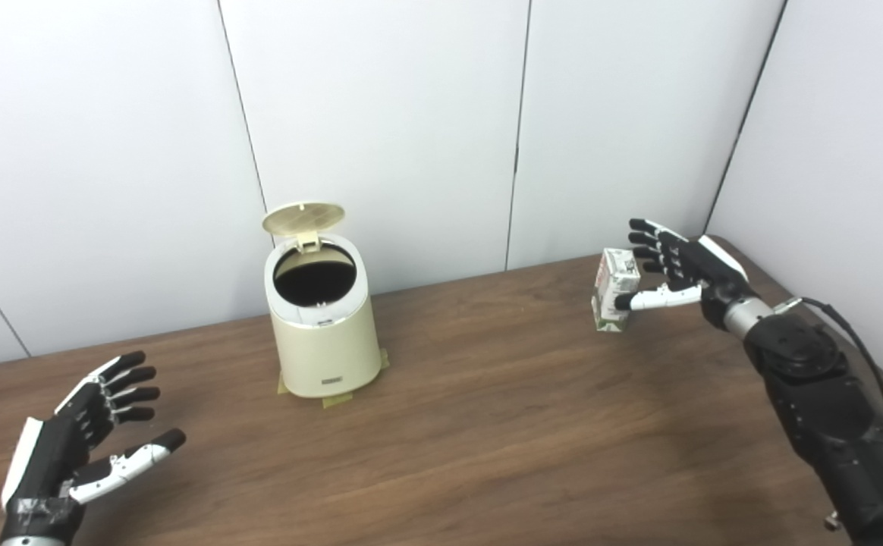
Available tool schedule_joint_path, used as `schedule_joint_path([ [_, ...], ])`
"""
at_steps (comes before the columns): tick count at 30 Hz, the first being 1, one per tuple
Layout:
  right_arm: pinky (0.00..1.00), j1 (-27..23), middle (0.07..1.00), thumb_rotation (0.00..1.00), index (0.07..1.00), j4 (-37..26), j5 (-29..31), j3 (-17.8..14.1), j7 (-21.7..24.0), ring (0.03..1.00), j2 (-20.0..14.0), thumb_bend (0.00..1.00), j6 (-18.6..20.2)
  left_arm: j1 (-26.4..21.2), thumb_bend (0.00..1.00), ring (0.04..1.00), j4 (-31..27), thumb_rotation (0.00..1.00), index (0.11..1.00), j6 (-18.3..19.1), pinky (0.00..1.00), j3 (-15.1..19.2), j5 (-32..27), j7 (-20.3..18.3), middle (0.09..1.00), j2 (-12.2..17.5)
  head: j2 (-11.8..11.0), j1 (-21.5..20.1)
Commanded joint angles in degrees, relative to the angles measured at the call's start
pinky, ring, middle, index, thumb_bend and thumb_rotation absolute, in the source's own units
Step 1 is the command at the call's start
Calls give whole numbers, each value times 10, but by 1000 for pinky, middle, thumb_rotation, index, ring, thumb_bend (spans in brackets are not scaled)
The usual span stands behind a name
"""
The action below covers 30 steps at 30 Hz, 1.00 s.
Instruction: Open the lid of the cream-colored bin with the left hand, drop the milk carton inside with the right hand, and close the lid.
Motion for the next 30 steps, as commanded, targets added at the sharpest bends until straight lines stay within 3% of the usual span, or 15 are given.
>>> schedule_joint_path([
  [1, 961, -35, 959, 84, 950, 12, -2, 6, 0, 950, -12, 860, -40, -22, 757, 727, -15, 76, 827, -12, 664, 5, -12, -2, 790, 13, 1, 0],
  [5, 843, -54, 895, 101, 889, 68, -43, 30, -39, 877, -8, 889, -73, -23, 775, 720, -19, 100, 823, -6, 660, 7, -14, -4, 784, 14, 2, 0],
  [10, 716, -74, 858, 58, 844, 111, -37, 23, -66, 816, 11, 871, -65, -19, 751, 731, -26, 96, 831, -3, 686, 4, -9, -7, 796, 16, 3, 3],
  [13, 751, -83, 855, 47, 841, 125, -25, 15, -72, 822, 21, 846, -57, -17, 733, 724, -30, 72, 832, -3, 674, 3, -7, -8, 790, 17, 4, 4],
  [18, 752, -94, 840, 59, 834, 154, -19, 14, -89, 807, 29, 840, -78, -12, 727, 709, -39, 37, 829, 6, 651, 5, -14, -10, 793, 16, 5, 5],
  [25, 755, -96, 814, 54, 833, 127, -30, 16, -123, 791, 39, 796, -56, -7, 723, 723, -45, 63, 836, 13, 676, 5, -8, -7, 800, 17, 6, 4],
  [30, 741, -96, 797, 107, 831, 105, -56, 29, -143, 777, 36, 788, -56, -6, 717, 720, -44, 74, 839, 13, 672, 4, -4, -7, 804, 20, 7, 4],
])
